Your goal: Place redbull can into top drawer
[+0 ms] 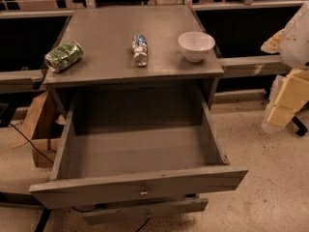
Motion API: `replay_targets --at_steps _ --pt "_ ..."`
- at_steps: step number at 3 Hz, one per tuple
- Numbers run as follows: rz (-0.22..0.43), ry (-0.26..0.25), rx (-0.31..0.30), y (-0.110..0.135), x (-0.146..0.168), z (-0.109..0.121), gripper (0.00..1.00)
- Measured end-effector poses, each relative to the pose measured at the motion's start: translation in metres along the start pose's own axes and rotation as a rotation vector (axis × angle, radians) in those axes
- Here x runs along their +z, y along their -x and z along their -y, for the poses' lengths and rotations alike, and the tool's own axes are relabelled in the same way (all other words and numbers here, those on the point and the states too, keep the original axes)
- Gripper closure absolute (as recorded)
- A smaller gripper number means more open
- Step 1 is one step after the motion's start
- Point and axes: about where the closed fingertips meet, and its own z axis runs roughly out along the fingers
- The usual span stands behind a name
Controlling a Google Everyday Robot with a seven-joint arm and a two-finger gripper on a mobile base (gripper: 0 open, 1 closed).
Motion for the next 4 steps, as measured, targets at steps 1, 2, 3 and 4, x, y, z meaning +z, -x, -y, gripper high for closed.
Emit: replay_targets --at_steps 1,2,3,4 --pt "0.0 0.0 0.0 0.0 0.0 0.0 0.0" --pt "0.039 -0.039 0.034 0.008 -0.005 0.01 0.0" --pt "0.125 -0.09 0.123 0.024 -0.012 0.027 0.0" --pt "0.261 -0.137 0.236 0.052 -0.021 0.046 0.0"
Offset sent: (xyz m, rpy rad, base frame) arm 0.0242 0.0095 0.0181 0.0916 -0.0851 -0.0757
